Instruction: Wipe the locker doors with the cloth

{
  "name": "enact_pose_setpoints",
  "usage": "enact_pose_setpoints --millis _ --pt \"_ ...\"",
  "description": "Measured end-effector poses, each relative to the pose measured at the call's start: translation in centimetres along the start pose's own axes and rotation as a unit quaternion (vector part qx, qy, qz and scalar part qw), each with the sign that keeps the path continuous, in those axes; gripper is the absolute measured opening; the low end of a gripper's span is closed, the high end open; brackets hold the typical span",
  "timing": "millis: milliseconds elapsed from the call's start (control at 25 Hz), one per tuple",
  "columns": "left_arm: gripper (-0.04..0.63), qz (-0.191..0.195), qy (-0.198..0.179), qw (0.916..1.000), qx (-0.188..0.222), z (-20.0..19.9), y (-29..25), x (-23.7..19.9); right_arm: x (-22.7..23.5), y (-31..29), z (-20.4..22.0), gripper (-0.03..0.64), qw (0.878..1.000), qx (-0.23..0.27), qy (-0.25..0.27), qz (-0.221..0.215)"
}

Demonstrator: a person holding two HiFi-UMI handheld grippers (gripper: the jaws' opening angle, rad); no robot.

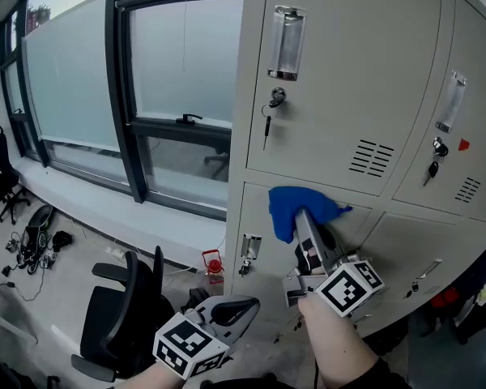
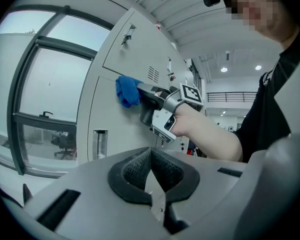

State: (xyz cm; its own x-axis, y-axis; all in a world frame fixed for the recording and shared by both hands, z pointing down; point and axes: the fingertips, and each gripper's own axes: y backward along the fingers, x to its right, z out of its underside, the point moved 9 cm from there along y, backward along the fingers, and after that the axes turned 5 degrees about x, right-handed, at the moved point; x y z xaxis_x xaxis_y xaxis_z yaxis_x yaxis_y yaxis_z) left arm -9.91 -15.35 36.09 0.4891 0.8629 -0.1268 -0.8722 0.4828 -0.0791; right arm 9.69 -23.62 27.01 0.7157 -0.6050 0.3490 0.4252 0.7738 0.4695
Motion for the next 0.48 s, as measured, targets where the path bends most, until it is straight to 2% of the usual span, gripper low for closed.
enact_pose_setpoints --millis 160,480 --pt "0.006 -0.001 0.001 1.0 -0.006 0.0 -0.1 0.1 1.0 0.8 1.0 0.048 1.0 -0.013 0.006 0.007" --pt "0.006 0.0 0.0 0.9998 -0.018 0.2 -0.9 0.2 3.6 4.5 7.6 0.048 0.997 -0.073 0.001 0.036"
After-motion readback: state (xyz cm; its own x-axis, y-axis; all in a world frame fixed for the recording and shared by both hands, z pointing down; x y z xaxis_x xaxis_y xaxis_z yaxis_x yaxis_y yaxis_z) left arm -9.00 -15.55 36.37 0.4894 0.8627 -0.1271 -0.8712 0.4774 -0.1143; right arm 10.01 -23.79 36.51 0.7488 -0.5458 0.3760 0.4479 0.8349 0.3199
